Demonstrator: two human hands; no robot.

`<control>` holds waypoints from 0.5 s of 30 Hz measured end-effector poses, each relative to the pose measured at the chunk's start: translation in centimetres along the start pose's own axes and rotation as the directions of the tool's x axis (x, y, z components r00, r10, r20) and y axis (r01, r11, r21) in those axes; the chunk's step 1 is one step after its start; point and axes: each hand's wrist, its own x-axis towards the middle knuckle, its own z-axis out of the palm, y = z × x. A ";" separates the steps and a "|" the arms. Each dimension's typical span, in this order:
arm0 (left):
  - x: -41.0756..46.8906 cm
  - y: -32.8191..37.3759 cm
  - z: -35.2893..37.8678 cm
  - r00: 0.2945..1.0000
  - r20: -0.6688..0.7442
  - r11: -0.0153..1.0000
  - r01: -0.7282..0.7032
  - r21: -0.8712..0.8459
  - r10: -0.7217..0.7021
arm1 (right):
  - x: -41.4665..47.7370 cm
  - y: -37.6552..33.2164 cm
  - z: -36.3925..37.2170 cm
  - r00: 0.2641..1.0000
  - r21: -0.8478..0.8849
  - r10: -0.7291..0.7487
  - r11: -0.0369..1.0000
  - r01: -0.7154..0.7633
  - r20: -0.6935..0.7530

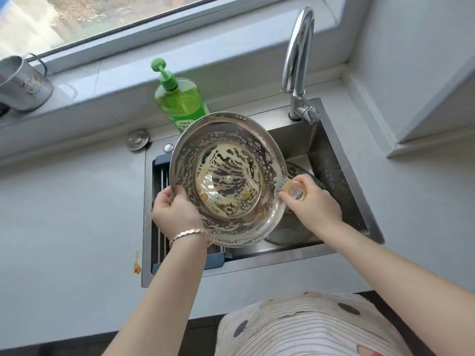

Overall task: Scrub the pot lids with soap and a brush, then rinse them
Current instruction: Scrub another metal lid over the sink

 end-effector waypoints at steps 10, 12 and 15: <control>1.8 1.0 -0.6 0.861 0.437 0.930 -0.345 0.126 0.260 | 4.5 -1.6 -3.3 0.956 -0.043 -0.266 0.964 0.263 -0.122; 1.6 1.5 -0.4 0.808 0.524 0.895 -0.411 0.175 0.269 | 5.3 -2.6 -3.9 0.921 -0.088 -0.370 0.928 0.361 -0.125; 1.6 2.1 0.1 0.753 0.602 0.844 -0.483 0.233 0.265 | 5.9 -4.2 -4.6 0.829 -0.219 -0.537 0.837 0.501 -0.156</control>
